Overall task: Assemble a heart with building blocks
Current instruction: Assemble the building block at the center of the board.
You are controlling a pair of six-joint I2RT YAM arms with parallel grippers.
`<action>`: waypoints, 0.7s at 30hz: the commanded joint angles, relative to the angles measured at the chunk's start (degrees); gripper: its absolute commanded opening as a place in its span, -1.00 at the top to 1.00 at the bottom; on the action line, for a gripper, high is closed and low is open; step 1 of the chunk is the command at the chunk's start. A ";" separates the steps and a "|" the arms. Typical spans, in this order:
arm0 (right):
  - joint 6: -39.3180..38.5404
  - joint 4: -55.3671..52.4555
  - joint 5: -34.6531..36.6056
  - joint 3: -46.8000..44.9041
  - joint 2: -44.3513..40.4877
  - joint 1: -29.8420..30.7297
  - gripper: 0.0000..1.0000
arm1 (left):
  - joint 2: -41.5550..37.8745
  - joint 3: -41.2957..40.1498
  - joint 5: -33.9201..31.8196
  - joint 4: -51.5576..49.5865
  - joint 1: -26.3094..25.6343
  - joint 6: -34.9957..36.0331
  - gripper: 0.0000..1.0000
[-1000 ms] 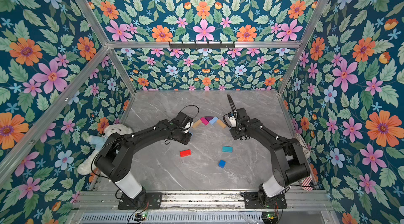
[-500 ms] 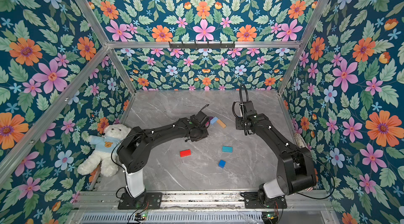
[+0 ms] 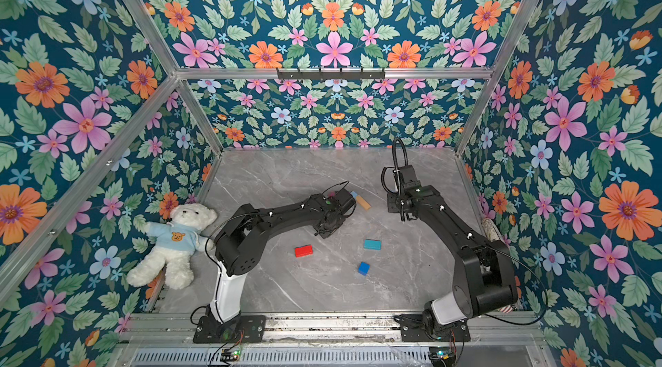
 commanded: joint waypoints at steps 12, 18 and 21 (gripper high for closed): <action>-0.92 -1.38 -3.71 3.13 3.49 0.11 1.00 | 3.71 6.01 -3.90 -7.98 0.56 -1.60 0.85; -1.04 -1.39 -5.00 3.76 4.92 0.12 1.00 | 5.38 8.53 -4.33 -10.66 1.41 -0.38 0.83; -1.13 -1.54 -5.23 4.34 5.52 0.08 1.00 | 5.86 9.03 -4.29 -10.58 1.70 0.08 0.83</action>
